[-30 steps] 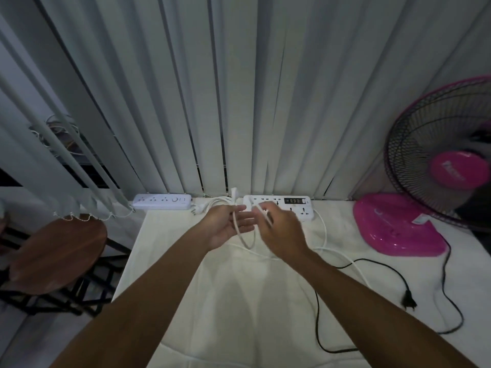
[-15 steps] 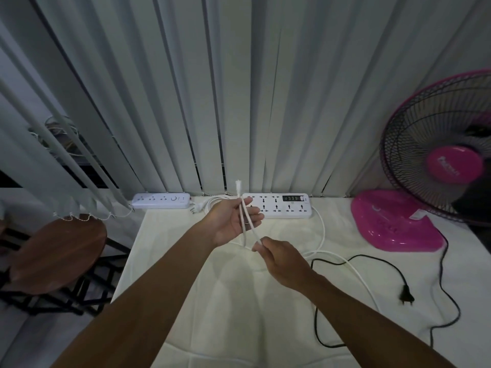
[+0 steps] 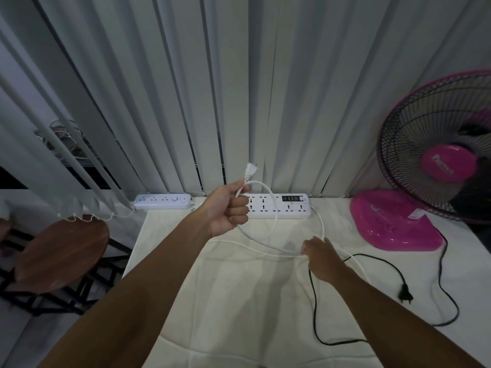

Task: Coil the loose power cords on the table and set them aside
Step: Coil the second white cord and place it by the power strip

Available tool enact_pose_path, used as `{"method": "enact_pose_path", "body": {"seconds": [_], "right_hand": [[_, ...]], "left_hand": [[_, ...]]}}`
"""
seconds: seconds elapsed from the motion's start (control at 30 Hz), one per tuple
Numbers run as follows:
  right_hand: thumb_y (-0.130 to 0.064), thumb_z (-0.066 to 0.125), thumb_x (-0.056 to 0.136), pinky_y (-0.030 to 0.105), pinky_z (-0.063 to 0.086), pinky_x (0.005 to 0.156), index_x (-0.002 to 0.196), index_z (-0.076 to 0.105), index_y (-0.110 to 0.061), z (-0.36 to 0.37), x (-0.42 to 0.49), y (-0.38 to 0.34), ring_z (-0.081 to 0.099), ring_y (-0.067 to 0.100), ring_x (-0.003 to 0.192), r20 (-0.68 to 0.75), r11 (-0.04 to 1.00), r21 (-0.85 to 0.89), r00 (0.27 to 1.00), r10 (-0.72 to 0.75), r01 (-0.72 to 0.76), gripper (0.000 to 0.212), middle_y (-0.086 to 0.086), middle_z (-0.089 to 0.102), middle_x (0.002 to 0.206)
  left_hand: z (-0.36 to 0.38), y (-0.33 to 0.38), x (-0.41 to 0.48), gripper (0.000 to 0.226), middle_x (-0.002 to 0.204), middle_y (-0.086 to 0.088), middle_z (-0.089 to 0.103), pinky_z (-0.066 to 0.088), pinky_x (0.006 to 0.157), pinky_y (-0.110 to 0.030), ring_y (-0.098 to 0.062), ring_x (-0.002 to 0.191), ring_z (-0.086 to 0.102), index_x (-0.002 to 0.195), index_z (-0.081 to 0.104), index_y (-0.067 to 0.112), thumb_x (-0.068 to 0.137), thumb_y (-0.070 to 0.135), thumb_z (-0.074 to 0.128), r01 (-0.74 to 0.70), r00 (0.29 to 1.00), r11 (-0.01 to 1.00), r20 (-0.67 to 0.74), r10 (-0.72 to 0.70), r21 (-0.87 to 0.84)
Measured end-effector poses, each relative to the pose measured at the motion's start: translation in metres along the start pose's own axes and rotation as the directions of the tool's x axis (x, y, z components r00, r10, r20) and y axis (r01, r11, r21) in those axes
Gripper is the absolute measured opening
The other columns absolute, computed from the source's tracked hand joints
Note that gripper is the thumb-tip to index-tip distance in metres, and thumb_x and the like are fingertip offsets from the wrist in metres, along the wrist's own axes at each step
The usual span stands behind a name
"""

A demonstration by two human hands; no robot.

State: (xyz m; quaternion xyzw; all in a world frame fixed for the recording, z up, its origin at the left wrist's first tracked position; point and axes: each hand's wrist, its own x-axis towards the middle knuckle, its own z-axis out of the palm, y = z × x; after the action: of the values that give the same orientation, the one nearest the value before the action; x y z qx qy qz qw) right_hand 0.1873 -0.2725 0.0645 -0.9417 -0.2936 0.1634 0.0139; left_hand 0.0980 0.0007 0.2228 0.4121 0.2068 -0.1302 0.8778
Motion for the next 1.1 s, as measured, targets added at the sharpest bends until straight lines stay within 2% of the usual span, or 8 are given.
{"method": "enact_pose_path", "body": {"seconds": [0.17,0.27,0.33,0.5,0.67,0.77,0.9,1.1], "right_hand": [[-0.026,0.048,0.099,0.035,0.041,0.094,0.114,0.068,-0.026,-0.048,0.011,-0.013,0.061,0.022,0.112,-0.201,0.985,-0.097,0.972,0.122,-0.144,0.025,-0.002,0.071,0.115],[-0.048,0.060,0.094,0.034,0.048,0.081,0.098,0.074,-0.021,-0.081,0.016,-0.031,0.068,0.032,0.102,-0.239,0.902,0.329,0.900,0.365,-0.279,0.031,0.007,0.072,0.105],[-0.046,0.067,0.091,0.032,0.046,0.074,0.083,0.074,-0.015,-0.103,0.018,-0.045,0.069,0.031,0.095,-0.279,0.765,0.615,0.855,0.437,-0.190,0.033,0.008,0.074,0.094],[-0.022,0.056,0.100,0.025,0.036,0.075,0.088,0.073,-0.013,-0.134,0.009,-0.095,0.059,0.022,0.084,-0.422,0.717,0.683,0.877,0.231,0.140,0.022,0.007,0.065,0.084],[-0.016,0.056,0.100,0.013,0.036,0.079,0.125,0.069,-0.020,-0.114,-0.012,-0.130,0.051,0.006,0.084,-0.503,0.738,0.567,0.863,-0.042,0.366,0.029,0.004,0.053,0.100],[-0.027,0.061,0.097,0.009,0.038,0.069,0.103,0.071,-0.023,-0.089,-0.025,-0.133,0.052,0.001,0.071,-0.553,0.717,0.582,0.833,0.004,0.383,0.012,-0.006,0.056,0.086],[-0.042,0.044,0.104,0.039,0.053,0.075,0.088,0.063,-0.018,-0.054,-0.035,-0.117,0.066,0.018,0.078,-0.371,0.796,0.550,0.928,-0.038,0.252,0.035,-0.008,0.070,0.080],[-0.050,0.044,0.103,0.020,0.038,0.054,0.070,0.064,-0.022,-0.061,-0.030,-0.111,0.050,0.005,0.046,-0.419,0.665,0.675,0.908,-0.009,0.319,0.047,-0.015,0.057,0.050]], "left_hand": [[-0.002,-0.008,0.001,0.029,0.049,0.004,0.028,0.027,0.037,-0.022,-0.011,0.037,0.025,0.084,0.053,0.016,0.103,0.036,0.046,-0.006,0.999,0.983,-0.037,0.013,0.182],[0.000,-0.017,0.003,0.031,0.055,-0.004,0.050,0.044,0.049,-0.027,-0.019,0.047,0.049,0.086,0.053,0.014,0.105,0.036,0.041,-0.010,0.998,0.963,-0.056,0.026,0.269],[0.003,-0.024,0.005,0.033,0.065,-0.012,0.065,0.055,0.055,-0.031,-0.025,0.057,0.065,0.094,0.056,0.007,0.106,0.034,0.040,-0.024,0.996,0.956,-0.071,0.047,0.293],[0.013,-0.035,0.013,0.041,0.112,-0.026,0.069,0.061,0.079,-0.048,-0.038,0.093,0.070,0.116,0.056,-0.005,0.108,0.029,0.034,-0.056,0.991,0.976,-0.107,0.080,0.210],[0.019,-0.031,0.017,0.036,0.091,-0.014,0.075,0.061,0.071,-0.036,-0.023,0.075,0.074,0.110,0.059,0.001,0.108,0.024,0.032,-0.149,0.977,0.989,-0.152,0.148,0.008],[0.015,-0.025,0.021,0.030,0.090,-0.018,0.077,0.058,0.080,-0.043,-0.028,0.080,0.076,0.101,0.052,0.006,0.108,0.027,0.031,-0.207,0.962,0.971,-0.204,0.180,-0.117],[0.008,-0.020,0.023,0.032,0.079,-0.016,0.075,0.055,0.087,-0.041,-0.029,0.078,0.076,0.107,0.052,0.004,0.109,0.028,0.032,-0.291,0.933,0.950,-0.255,0.256,-0.113],[0.019,-0.027,0.018,0.038,0.097,-0.021,0.075,0.058,0.088,-0.041,-0.030,0.082,0.074,0.111,0.058,0.001,0.109,0.028,0.031,-0.275,0.941,0.957,-0.178,0.288,0.095]]}}
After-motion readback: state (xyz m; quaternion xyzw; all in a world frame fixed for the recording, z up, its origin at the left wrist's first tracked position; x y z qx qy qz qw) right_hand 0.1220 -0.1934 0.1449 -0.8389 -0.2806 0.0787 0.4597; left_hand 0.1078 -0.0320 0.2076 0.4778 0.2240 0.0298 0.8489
